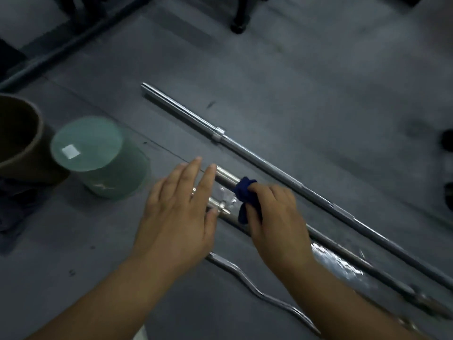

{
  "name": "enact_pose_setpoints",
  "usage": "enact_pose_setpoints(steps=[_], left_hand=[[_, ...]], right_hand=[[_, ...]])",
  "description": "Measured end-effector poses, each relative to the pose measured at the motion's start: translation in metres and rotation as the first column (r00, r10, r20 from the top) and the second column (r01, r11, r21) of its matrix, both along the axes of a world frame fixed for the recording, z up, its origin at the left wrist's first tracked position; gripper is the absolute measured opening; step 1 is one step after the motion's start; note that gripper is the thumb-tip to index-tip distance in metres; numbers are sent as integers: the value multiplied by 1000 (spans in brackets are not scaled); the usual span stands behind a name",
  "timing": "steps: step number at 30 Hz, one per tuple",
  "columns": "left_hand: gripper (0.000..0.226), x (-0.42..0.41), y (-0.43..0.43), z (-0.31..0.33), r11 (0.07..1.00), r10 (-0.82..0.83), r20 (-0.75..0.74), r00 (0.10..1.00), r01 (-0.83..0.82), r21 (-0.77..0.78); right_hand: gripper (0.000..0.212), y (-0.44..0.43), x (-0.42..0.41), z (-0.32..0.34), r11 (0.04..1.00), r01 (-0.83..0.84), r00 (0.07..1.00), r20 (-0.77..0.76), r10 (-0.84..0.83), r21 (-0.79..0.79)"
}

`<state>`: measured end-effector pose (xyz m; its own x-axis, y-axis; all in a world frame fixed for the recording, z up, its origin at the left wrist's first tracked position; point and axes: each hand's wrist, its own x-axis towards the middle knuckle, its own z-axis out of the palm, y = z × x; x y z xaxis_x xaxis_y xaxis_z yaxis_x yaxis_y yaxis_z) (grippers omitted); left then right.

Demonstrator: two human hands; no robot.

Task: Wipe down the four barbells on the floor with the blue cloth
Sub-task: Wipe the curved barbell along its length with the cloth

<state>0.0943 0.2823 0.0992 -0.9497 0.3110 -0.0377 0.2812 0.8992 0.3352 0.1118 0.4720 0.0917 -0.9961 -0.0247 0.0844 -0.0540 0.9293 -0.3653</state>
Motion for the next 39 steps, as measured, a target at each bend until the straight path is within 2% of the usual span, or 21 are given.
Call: enact_pose_setpoints(steps=[5, 13, 17, 25, 30, 34, 39], left_hand=[[70, 58, 135, 13, 989, -142, 12, 990, 143, -26], [68, 170, 338, 54, 956, -290, 98, 952, 293, -15], [68, 208, 391, 59, 924, -372, 164, 914, 381, -25], [68, 236, 434, 34, 774, -609, 228, 760, 632, -38], [68, 249, 455, 8, 718, -683, 220, 696, 695, 29], [67, 277, 465, -44, 692, -711, 204, 673, 721, 36], [67, 330, 486, -148, 645, -750, 218, 624, 764, 29]], right_hand=[[37, 137, 74, 24, 991, 123, 989, -78, -126, -43], [40, 355, 222, 70, 908, 414, 907, -48, -418, -66], [37, 408, 272, 80, 851, 520, 852, -28, -523, -77], [36, 437, 344, 69, 730, 683, 730, 20, -683, 2], [39, 429, 376, 37, 662, 749, 662, 20, -749, 14], [41, 433, 411, -23, 661, 750, 659, 45, -751, 32], [39, 462, 463, -120, 662, 746, 658, 74, -750, 73]])
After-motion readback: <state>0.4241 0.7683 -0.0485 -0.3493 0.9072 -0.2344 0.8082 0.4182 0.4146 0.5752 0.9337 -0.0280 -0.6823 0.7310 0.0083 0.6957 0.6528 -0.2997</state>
